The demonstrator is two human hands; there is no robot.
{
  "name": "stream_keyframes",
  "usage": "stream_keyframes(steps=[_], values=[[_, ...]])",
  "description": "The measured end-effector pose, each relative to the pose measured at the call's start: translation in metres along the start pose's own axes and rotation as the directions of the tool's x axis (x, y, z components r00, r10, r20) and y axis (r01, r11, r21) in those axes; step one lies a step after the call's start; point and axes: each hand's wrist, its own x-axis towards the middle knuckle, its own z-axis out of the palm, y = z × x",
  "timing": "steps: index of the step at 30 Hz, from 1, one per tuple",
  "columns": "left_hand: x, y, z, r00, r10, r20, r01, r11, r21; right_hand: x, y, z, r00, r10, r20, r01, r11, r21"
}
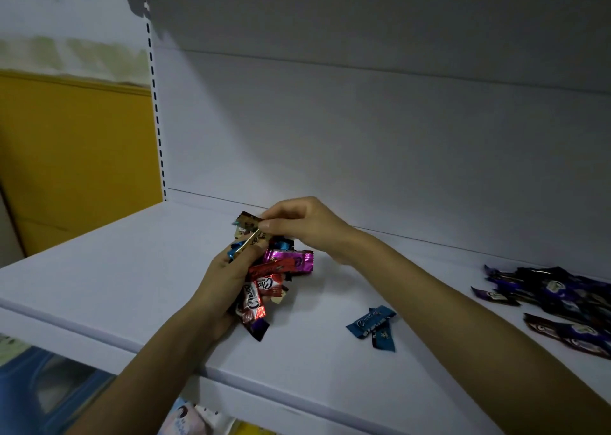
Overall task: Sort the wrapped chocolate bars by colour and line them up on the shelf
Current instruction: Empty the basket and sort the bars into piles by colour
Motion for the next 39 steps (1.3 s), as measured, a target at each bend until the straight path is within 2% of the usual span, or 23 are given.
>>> stream_keyframes(steps=[3,5,6,8,9,11,15,18,21,23,25,28,33,36,39], values=[[0.0,0.001,-0.001,1.0,-0.002,-0.026,0.001,1.0,-0.024,0.012,-0.001,0.003,0.996,0.039,-0.083,-0.032,0.995,0.094],[0.001,0.001,-0.001,0.998,-0.008,-0.068,0.005,0.999,-0.054,0.021,0.004,-0.001,0.977,0.119,-0.179,-0.067,0.959,0.274],[0.002,0.001,-0.002,0.996,-0.015,-0.089,0.009,0.998,-0.065,0.025,0.009,-0.005,0.949,0.187,-0.253,-0.091,0.933,0.349],[0.003,0.0,-0.002,0.993,-0.028,-0.112,0.02,0.997,-0.073,0.034,0.024,-0.011,0.856,0.323,-0.404,-0.162,0.909,0.384],[0.004,0.0,-0.002,0.992,-0.033,-0.118,0.025,0.997,-0.072,0.039,0.032,-0.013,0.814,0.373,-0.445,-0.21,0.904,0.373],[0.004,-0.001,-0.003,0.991,-0.037,-0.13,0.028,0.997,-0.071,0.051,0.045,-0.013,0.778,0.432,-0.457,-0.285,0.89,0.357],[0.005,-0.001,-0.002,0.992,-0.025,-0.123,0.014,0.996,-0.09,0.08,0.045,-0.013,0.818,0.425,-0.387,-0.288,0.886,0.364],[0.005,-0.001,-0.001,0.994,-0.005,-0.107,-0.005,0.996,-0.087,0.083,0.037,-0.012,0.866,0.368,-0.339,-0.279,0.918,0.284],[0.006,-0.001,-0.001,0.995,-0.005,-0.101,-0.003,0.997,-0.075,0.059,0.028,-0.01,0.973,0.18,-0.145,-0.139,0.957,0.255],[0.006,0.0,-0.001,0.996,0.007,-0.087,-0.013,0.998,-0.068,0.037,0.023,-0.007,0.999,0.039,-0.025,-0.034,0.985,0.171],[0.005,0.0,0.0,0.996,0.026,-0.08,-0.031,0.998,-0.059,0.022,0.022,-0.003,0.999,-0.043,0.027,0.04,0.993,0.114],[0.002,0.001,0.003,0.997,0.038,-0.073,-0.042,0.997,-0.058,0.015,0.019,0.0,0.996,-0.09,-0.024,0.092,0.989,0.118],[-0.001,0.002,0.003,0.994,0.035,-0.105,-0.042,0.997,-0.063,0.015,0.015,0.008,0.994,-0.032,-0.1,0.052,0.976,0.213],[-0.001,0.002,0.003,0.992,0.024,-0.126,-0.037,0.994,-0.105,0.017,0.015,0.008,0.986,0.0,-0.169,0.063,0.928,0.367],[0.0,0.002,0.004,0.991,-0.001,-0.131,-0.019,0.989,-0.149,0.024,0.019,-0.001,0.938,0.105,-0.331,0.107,0.819,0.564]])
